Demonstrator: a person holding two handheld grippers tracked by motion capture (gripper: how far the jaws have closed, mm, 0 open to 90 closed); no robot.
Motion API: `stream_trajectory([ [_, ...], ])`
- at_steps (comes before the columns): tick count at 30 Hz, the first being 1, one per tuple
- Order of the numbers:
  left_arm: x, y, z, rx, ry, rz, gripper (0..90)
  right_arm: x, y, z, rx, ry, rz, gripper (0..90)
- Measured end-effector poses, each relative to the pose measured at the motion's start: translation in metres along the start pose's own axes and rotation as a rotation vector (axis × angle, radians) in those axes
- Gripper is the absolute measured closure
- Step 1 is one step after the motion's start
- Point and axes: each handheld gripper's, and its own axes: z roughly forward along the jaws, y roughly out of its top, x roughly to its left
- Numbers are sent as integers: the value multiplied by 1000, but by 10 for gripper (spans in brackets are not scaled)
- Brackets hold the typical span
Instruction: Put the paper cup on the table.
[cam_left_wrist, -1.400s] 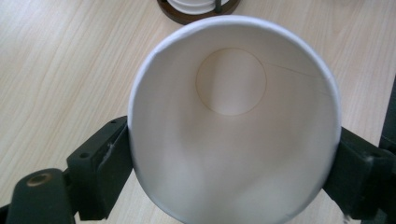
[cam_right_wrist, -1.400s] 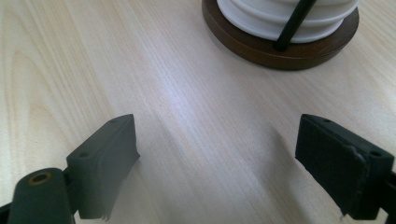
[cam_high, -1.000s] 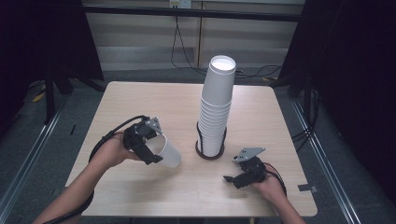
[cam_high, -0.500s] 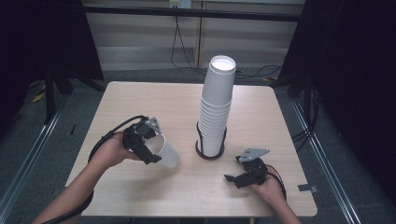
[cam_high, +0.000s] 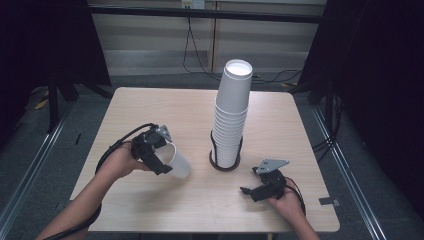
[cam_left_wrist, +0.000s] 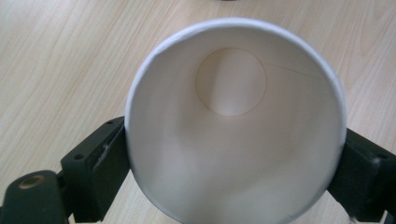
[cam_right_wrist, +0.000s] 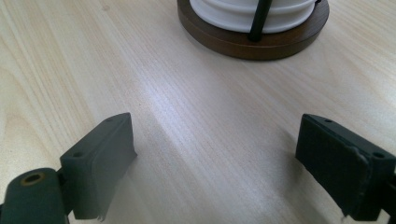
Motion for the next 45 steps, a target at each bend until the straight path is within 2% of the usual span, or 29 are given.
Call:
stream_trajectory([
  [14,0,-1,6,30,24,3,91,0,0,0,0,0,0,111],
  [19,1,-1,8,23,29,-1,87,0,0,0,0,-1,0,111],
  [30,2,1,10,16,19,-21,77,0,0,0,0,-3,2,111],
  [33,3,2,10,20,14,-13,75,1,0,0,0,-4,3,112],
  [37,3,2,12,-2,10,-33,72,1,0,0,0,-5,3,111],
  [40,4,2,11,8,4,-23,71,1,0,0,0,-5,3,112],
  [45,5,3,12,-2,3,-30,68,1,0,0,0,-7,3,112],
])
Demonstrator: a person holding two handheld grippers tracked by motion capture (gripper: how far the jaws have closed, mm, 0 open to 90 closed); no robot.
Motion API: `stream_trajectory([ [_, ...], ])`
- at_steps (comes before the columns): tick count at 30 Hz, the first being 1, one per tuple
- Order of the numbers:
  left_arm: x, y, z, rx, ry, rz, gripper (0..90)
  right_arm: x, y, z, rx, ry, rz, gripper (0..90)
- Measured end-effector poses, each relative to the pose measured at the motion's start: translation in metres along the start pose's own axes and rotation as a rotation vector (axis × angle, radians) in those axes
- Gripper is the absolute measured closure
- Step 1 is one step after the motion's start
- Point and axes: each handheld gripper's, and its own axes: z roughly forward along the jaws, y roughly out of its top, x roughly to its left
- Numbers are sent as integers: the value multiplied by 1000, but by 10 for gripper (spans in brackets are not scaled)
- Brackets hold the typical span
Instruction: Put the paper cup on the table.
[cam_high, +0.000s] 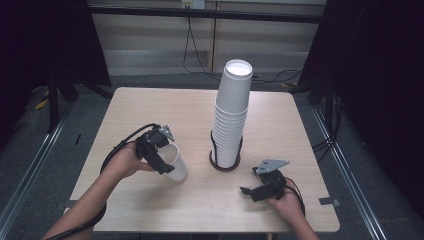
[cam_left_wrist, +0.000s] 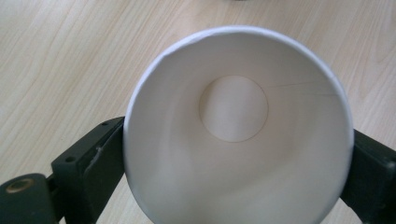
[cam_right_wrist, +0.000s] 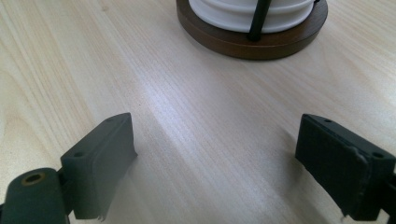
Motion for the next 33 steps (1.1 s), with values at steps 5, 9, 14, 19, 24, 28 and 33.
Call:
stream_trajectory([
  [5,1,0,1,-11,-6,-9,66,0,0,0,0,0,0,113],
  [9,2,1,2,-20,-11,-23,59,0,0,0,0,-1,1,114],
  [14,3,1,3,-13,-18,-24,53,0,0,0,-1,-2,1,114],
  [19,3,1,4,-14,-24,-31,49,0,0,0,-1,-1,1,114],
  [24,2,1,5,-20,-32,-30,45,0,0,0,-1,-1,1,114],
  [28,3,0,6,-24,-36,-30,36,0,0,0,-1,-1,2,114],
  [33,3,-2,6,-33,-44,-39,15,0,0,0,-1,-2,1,114],
])
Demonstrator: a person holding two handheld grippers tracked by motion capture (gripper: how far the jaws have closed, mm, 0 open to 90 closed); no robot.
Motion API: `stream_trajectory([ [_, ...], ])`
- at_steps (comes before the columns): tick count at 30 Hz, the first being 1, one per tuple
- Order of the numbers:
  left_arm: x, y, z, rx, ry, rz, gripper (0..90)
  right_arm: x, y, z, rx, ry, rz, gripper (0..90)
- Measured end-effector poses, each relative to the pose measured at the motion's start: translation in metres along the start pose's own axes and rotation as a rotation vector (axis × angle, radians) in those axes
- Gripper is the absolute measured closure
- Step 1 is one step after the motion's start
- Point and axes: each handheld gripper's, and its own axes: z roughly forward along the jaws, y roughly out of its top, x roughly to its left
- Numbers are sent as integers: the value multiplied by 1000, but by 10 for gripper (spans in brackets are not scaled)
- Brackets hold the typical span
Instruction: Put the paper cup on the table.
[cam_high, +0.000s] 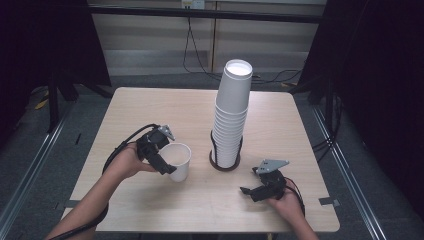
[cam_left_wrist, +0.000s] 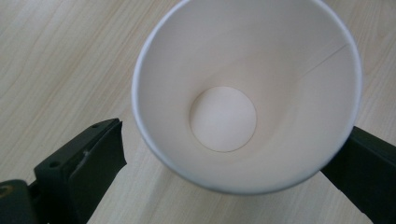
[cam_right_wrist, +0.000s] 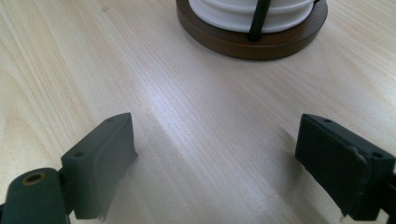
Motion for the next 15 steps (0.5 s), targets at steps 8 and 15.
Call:
stream_trajectory([
  [8,1,-3,0,-6,-4,-3,1,0,0,0,0,0,0,114],
  [15,1,-4,-1,-10,-2,-10,0,0,0,0,0,0,0,114],
])
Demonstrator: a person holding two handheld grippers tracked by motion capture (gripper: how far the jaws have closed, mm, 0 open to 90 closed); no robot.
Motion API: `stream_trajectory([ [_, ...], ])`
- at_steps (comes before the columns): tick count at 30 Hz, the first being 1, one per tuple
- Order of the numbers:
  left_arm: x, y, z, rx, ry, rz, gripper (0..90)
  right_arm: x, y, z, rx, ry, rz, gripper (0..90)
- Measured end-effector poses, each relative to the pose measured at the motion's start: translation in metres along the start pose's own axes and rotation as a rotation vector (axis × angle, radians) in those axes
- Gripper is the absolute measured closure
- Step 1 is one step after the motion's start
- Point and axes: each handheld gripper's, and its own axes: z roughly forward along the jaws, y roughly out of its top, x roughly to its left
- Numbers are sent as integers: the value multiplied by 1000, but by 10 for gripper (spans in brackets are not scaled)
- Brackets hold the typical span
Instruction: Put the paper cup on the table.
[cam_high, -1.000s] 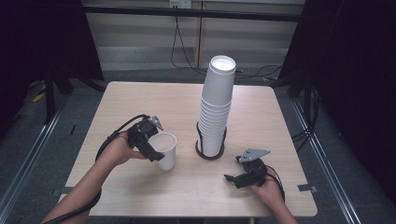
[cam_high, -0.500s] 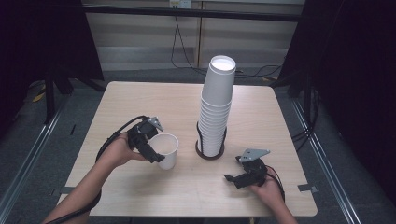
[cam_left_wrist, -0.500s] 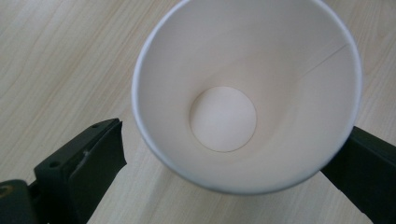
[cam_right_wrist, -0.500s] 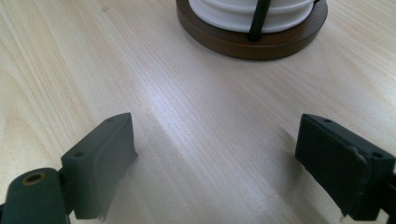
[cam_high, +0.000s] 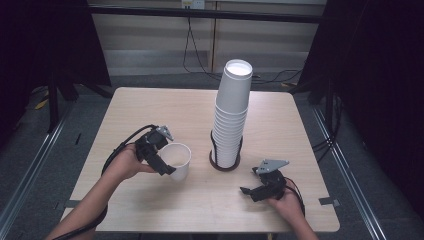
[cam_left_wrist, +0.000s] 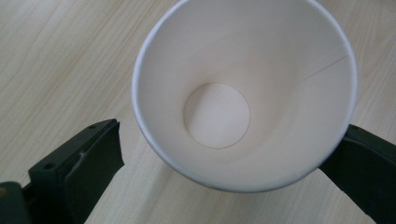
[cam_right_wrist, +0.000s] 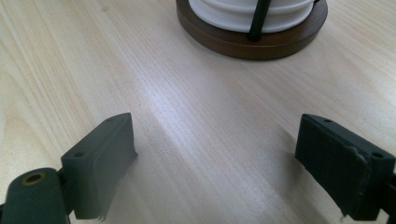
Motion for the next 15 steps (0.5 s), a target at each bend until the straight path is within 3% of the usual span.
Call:
stream_trajectory([
  [3,-2,-1,0,-15,2,-20,0,0,0,0,0,0,0,114],
  [4,-1,-1,-2,-6,3,-1,0,0,0,0,0,0,0,114],
  [6,-2,-3,-2,-29,-1,-22,0,0,0,0,0,0,0,113],
  [7,-1,-3,-3,-18,2,-1,0,0,0,0,0,0,0,114],
  [15,-1,-12,-10,-41,6,-18,10,0,0,0,0,1,0,114],
])
